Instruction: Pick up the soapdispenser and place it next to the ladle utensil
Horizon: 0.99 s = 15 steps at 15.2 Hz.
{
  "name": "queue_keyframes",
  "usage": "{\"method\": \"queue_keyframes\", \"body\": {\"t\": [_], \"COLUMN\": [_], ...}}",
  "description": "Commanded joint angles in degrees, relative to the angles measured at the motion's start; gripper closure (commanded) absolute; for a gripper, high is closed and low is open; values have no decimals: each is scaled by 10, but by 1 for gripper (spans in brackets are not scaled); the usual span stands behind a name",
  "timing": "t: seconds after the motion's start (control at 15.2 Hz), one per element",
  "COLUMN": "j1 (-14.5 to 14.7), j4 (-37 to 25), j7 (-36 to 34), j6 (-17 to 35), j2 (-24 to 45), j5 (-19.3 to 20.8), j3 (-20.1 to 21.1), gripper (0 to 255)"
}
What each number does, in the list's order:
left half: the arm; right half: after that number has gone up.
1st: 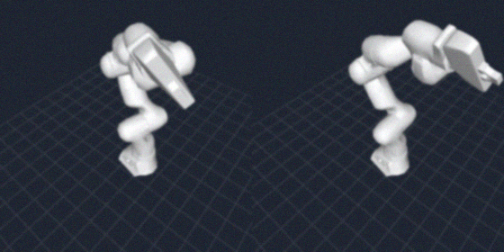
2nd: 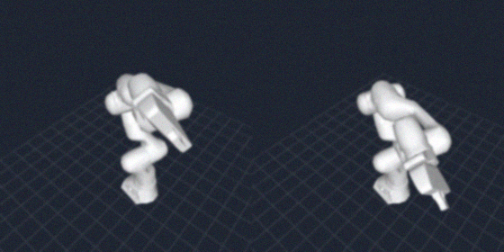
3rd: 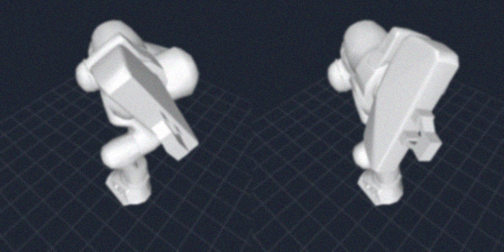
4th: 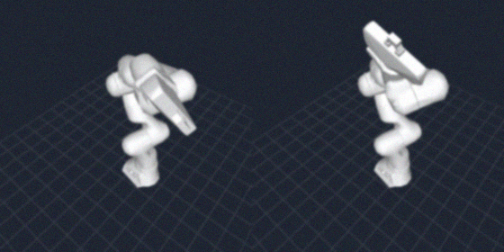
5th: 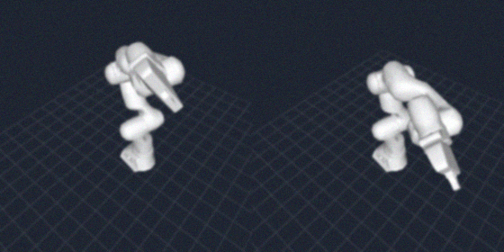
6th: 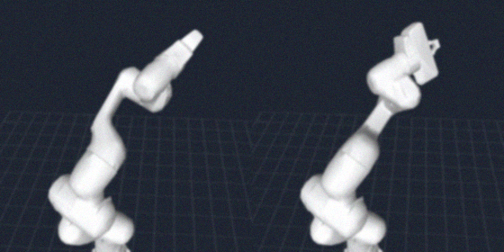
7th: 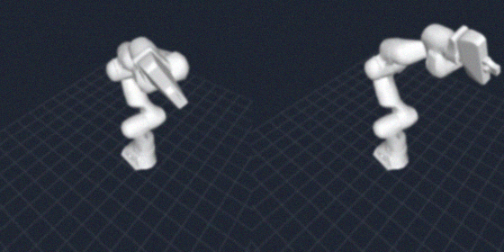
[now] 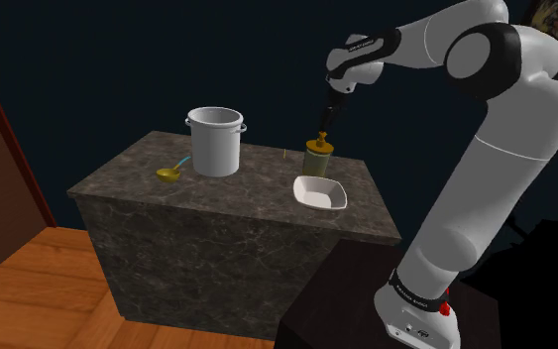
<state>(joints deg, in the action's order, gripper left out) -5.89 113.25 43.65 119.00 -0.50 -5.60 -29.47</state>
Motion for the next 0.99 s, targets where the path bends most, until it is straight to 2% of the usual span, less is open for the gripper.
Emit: {"method": "queue_keyframes", "body": {"t": [0.0, 0.26, 0.73, 0.92], "j1": [-11, -46, -50, -50], "j4": [-37, -109, -86, -84], "j7": [33, 84, 96, 97], "j6": [0, -11, 33, 37], "j2": [50, 140, 164, 166], "j5": [-32, -89, -108, -110], "j3": [-12, -20, -11, -11], "gripper": [0, 0, 0, 0]}}
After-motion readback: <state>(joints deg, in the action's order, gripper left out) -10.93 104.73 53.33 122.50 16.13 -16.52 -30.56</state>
